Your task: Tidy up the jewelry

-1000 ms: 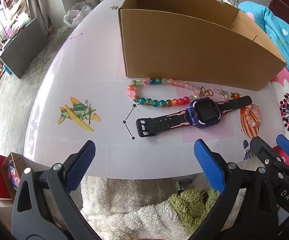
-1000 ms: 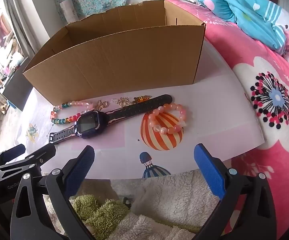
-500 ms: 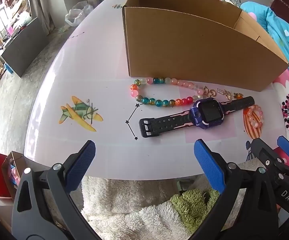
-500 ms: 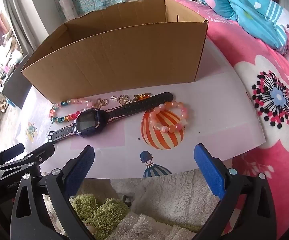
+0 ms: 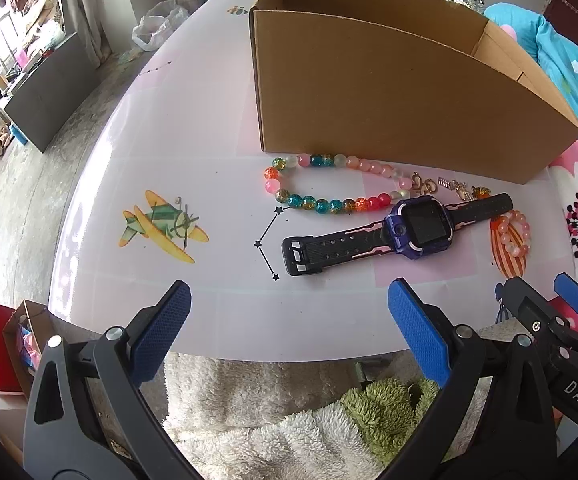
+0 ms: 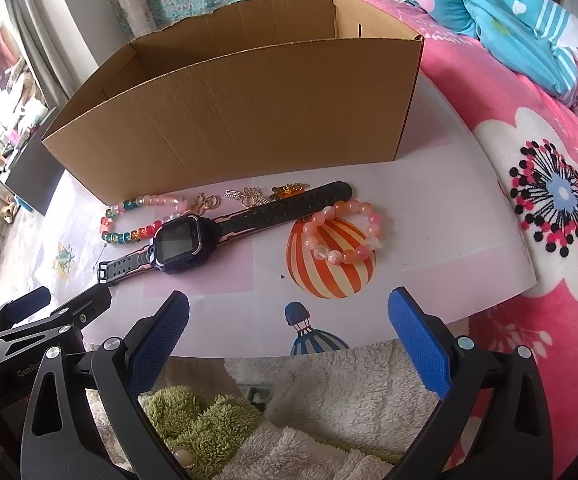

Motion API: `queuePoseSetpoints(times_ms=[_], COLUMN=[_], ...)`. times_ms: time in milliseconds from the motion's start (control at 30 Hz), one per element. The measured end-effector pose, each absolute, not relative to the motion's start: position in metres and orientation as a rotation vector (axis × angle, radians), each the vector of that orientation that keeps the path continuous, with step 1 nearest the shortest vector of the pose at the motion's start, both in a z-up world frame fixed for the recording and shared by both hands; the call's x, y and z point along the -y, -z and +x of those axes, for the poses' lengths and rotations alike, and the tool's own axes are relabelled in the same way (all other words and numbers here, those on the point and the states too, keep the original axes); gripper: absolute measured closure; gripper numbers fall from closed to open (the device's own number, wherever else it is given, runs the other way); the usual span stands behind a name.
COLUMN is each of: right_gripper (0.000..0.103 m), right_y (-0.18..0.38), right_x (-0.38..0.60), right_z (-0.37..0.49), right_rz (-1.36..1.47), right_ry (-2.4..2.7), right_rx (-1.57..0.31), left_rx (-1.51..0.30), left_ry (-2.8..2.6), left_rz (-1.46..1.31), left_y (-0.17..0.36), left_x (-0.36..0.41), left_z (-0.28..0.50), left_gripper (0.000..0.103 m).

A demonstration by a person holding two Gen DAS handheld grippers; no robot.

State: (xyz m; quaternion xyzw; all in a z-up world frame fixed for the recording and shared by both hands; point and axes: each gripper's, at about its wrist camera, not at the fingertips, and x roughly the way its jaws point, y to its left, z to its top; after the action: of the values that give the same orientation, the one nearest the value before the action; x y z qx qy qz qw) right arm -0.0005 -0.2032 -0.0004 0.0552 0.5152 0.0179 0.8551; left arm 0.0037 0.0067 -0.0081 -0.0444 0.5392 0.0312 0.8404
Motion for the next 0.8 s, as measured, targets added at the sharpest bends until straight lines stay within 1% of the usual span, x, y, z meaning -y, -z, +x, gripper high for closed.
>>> queuePoseSetpoints(times_ms=[800], right_gripper=[0.006], right_y=[-0.001], right_x=[0.2038], right_z=[0.0001], right_rz=[0.125], right_ry=[-0.046], right_rx=[-1.084], left_rx=[-1.132], left_ry=[-0.073], left_rz=[-0.082], left_y=[0.003], left_x=[0.0007], left_z=[0.0001], left_gripper=[0.008])
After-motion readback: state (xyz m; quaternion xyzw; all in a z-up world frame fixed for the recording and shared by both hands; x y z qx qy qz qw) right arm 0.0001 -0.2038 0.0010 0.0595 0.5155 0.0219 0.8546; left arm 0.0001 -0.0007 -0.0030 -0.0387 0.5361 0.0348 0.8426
